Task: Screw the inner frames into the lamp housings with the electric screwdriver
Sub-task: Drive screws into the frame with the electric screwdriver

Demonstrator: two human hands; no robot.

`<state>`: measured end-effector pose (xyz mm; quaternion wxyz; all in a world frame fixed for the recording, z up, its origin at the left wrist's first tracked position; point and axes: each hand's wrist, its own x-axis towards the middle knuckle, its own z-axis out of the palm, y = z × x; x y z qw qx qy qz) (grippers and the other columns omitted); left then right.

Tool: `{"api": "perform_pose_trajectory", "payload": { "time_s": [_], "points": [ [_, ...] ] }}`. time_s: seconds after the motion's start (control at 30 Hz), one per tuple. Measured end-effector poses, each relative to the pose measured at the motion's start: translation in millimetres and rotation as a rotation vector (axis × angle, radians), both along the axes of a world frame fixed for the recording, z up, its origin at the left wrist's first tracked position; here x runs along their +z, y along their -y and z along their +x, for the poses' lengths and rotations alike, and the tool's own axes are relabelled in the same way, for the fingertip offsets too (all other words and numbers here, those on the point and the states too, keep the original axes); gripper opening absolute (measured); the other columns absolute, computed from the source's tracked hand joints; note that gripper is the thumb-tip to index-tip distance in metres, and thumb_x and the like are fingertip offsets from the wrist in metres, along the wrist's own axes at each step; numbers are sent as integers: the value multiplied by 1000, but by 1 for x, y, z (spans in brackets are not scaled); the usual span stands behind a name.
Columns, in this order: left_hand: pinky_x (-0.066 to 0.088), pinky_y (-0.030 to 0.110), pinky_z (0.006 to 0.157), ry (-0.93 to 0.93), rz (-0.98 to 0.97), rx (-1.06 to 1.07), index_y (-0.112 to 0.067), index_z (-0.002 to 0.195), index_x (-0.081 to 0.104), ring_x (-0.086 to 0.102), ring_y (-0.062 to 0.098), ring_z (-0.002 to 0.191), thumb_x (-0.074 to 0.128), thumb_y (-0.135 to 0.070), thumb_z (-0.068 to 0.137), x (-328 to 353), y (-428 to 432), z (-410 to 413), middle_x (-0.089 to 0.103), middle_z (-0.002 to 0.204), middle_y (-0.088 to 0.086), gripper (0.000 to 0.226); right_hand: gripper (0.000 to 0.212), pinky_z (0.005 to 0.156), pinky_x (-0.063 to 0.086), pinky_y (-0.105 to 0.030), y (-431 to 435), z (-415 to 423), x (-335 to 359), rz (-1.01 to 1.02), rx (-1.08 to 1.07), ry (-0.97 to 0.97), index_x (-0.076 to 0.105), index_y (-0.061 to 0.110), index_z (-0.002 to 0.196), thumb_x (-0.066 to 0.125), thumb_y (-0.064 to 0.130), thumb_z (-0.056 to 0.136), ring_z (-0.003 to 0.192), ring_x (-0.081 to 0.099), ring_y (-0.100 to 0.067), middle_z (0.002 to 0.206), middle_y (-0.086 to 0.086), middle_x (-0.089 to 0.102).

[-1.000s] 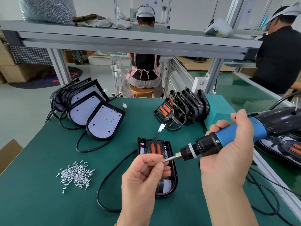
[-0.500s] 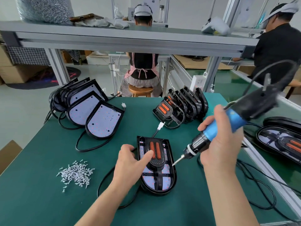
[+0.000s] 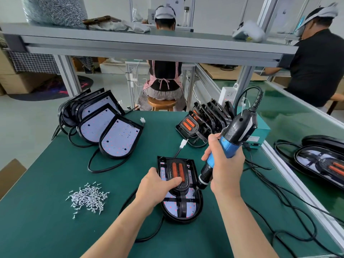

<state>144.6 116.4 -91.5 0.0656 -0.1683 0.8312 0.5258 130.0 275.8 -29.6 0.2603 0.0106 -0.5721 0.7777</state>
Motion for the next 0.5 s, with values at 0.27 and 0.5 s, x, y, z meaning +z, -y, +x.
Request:
{"api": "perform_pose_trajectory", "payload": {
  "time_s": [0.27,0.5],
  "points": [
    [55,48,91,-10,28,9,-15,102,58,66,21,96,88,-52,66,-3,1,-1,70,101,0,59,36,55,47,-23,0,3,4,-11,2,-2,58,10,96,74,36,78,49,53,-18,58,-3,55],
    [55,48,92,-1,54,11,-16,102,57,67,20,96,84,-57,57,0,0,0,70,101,-1,66,29,56,48,-23,3,0,-1,3,16,18,57,8,95,73,27,81,48,52,-18,62,-9,54]
  ]
}}
